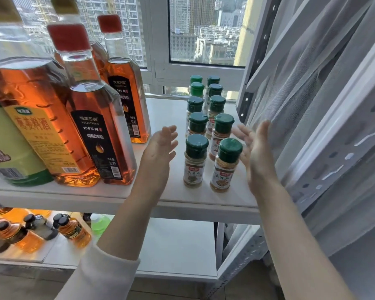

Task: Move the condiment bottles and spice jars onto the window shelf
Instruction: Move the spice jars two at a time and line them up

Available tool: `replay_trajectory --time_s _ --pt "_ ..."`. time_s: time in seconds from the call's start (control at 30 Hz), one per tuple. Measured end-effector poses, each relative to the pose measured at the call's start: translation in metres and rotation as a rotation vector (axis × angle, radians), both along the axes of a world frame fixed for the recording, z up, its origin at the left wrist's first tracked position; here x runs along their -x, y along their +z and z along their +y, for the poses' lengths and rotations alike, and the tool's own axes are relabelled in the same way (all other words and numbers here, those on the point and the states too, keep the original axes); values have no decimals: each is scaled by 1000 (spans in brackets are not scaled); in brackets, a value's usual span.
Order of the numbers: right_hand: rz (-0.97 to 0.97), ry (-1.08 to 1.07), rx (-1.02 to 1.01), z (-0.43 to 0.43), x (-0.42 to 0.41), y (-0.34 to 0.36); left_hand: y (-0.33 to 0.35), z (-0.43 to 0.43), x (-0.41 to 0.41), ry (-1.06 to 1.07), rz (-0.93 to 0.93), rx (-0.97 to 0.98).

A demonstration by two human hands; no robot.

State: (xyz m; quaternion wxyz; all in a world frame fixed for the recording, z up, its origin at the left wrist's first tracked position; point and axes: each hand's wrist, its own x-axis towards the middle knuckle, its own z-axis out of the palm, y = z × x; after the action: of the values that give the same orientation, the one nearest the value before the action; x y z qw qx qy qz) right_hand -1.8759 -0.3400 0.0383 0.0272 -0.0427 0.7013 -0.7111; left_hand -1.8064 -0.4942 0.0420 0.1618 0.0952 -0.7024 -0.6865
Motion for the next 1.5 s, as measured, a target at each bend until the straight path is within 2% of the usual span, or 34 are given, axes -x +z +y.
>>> replay_trajectory --time_s 0.17,0.27,0.4,0.5,0.57,0.7,0.8,1.0,1.1,1.5 --pt "297 -59 50 -5 -24 62 26 -12 -52 119 311 146" --pt "434 37 -2 -29 -32 101 41 -27 -72 291 481 201" --pt "543 285 -279 -80 -38 126 40 -47 -75 498 468 298" --pt "601 250 -310 -109 -23 136 29 -52 -73 589 401 323" --pt "579 248 -325 -120 -4 141 23 -51 -71 623 376 341" --pt "415 458 -477 -138 29 134 23 -45 -63 671 352 390" --pt "328 534 -546 -150 42 131 30 -44 -56 711 341 477" --pt "358 576 -631 -176 57 138 52 -48 -43 686 316 546" --pt "353 588 -604 -183 64 133 59 -50 -40 679 332 530" --pt "305 625 -585 -144 85 138 80 -57 -25 689 264 552"
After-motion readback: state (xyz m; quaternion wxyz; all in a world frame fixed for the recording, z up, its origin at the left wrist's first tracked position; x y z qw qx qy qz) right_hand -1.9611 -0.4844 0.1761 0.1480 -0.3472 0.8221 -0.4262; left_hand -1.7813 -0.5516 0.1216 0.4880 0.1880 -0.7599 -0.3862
